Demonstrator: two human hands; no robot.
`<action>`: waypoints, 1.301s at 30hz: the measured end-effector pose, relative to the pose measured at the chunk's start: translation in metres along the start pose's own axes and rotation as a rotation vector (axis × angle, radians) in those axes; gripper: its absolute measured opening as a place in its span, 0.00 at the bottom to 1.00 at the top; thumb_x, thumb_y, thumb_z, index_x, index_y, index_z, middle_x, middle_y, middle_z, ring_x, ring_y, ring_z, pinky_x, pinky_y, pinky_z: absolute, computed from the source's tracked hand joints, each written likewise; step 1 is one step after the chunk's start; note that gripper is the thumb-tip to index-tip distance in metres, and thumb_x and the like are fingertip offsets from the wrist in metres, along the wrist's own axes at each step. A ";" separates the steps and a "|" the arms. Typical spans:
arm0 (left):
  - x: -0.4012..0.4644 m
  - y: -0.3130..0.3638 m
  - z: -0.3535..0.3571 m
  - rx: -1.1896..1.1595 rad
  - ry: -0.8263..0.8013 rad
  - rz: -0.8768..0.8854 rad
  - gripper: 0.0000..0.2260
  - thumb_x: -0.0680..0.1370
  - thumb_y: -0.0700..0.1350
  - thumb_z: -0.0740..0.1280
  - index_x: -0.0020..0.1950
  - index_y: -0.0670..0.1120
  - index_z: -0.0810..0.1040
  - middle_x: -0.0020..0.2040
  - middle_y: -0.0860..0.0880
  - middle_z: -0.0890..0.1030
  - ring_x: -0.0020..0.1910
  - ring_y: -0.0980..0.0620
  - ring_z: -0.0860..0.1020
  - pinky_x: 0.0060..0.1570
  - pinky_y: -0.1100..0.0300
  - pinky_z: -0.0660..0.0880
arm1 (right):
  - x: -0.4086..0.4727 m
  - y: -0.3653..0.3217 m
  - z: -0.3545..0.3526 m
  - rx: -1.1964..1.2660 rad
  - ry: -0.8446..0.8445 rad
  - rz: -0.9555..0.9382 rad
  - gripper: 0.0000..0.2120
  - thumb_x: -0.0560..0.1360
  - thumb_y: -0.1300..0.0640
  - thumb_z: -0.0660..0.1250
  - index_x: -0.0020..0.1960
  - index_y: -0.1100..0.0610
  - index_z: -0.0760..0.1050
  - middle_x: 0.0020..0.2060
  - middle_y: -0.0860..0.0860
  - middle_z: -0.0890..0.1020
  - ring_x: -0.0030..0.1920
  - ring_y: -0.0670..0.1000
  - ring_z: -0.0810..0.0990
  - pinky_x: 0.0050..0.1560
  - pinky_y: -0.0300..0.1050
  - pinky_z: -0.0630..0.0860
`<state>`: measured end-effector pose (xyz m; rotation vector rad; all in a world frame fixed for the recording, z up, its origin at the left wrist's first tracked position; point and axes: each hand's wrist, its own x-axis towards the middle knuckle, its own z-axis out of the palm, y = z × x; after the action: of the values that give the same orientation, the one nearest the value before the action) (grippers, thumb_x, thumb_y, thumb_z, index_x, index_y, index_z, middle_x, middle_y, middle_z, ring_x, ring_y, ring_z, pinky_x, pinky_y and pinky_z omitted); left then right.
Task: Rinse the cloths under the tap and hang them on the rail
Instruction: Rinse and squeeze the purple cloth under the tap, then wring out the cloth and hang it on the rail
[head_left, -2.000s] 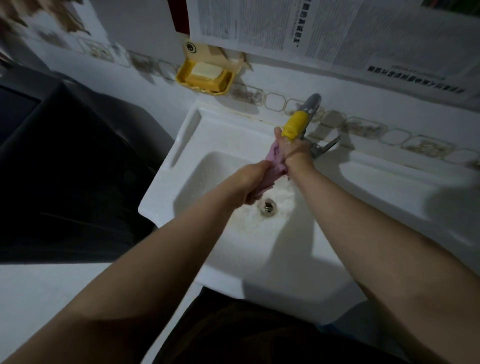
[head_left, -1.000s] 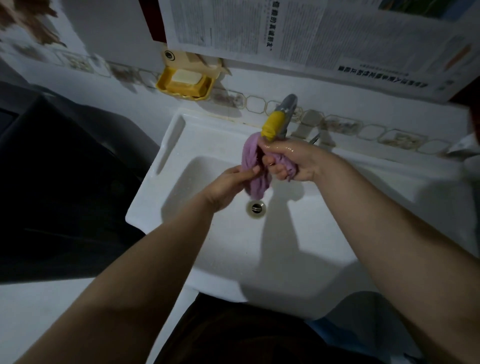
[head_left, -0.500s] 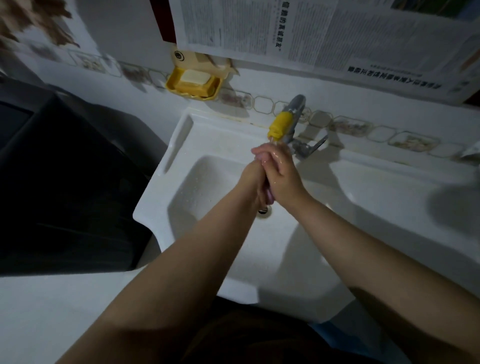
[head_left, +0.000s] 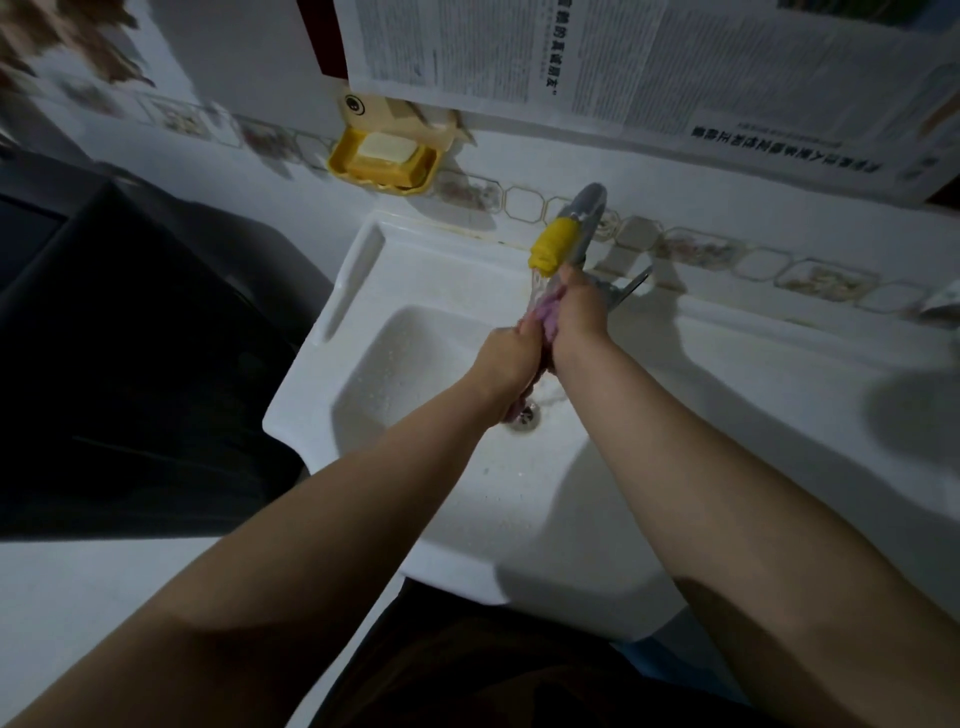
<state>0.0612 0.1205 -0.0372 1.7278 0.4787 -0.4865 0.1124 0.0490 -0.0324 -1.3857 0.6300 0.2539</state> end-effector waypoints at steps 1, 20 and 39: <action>-0.003 -0.001 -0.001 0.124 -0.052 0.036 0.24 0.82 0.57 0.51 0.37 0.43 0.73 0.29 0.47 0.72 0.23 0.51 0.66 0.22 0.65 0.62 | 0.002 0.001 -0.006 -0.017 -0.036 0.032 0.20 0.80 0.46 0.59 0.34 0.56 0.68 0.18 0.47 0.72 0.21 0.48 0.70 0.28 0.34 0.68; 0.027 -0.041 -0.067 1.160 -0.222 0.245 0.18 0.70 0.58 0.74 0.51 0.48 0.78 0.39 0.51 0.81 0.39 0.50 0.81 0.42 0.59 0.76 | 0.016 -0.023 -0.105 -1.456 -0.664 -0.087 0.26 0.70 0.38 0.70 0.61 0.52 0.70 0.29 0.52 0.75 0.22 0.47 0.70 0.23 0.36 0.67; -0.005 -0.098 -0.012 -1.061 -0.546 -0.377 0.42 0.68 0.76 0.54 0.63 0.43 0.79 0.62 0.42 0.78 0.60 0.43 0.75 0.61 0.45 0.73 | -0.055 0.059 -0.031 -1.231 -0.427 -0.184 0.30 0.70 0.58 0.68 0.70 0.54 0.64 0.63 0.57 0.70 0.59 0.58 0.75 0.55 0.51 0.76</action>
<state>0.0031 0.1519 -0.1112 0.4531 0.5226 -0.7601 0.0288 0.0408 -0.0531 -2.4378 -0.0969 0.8513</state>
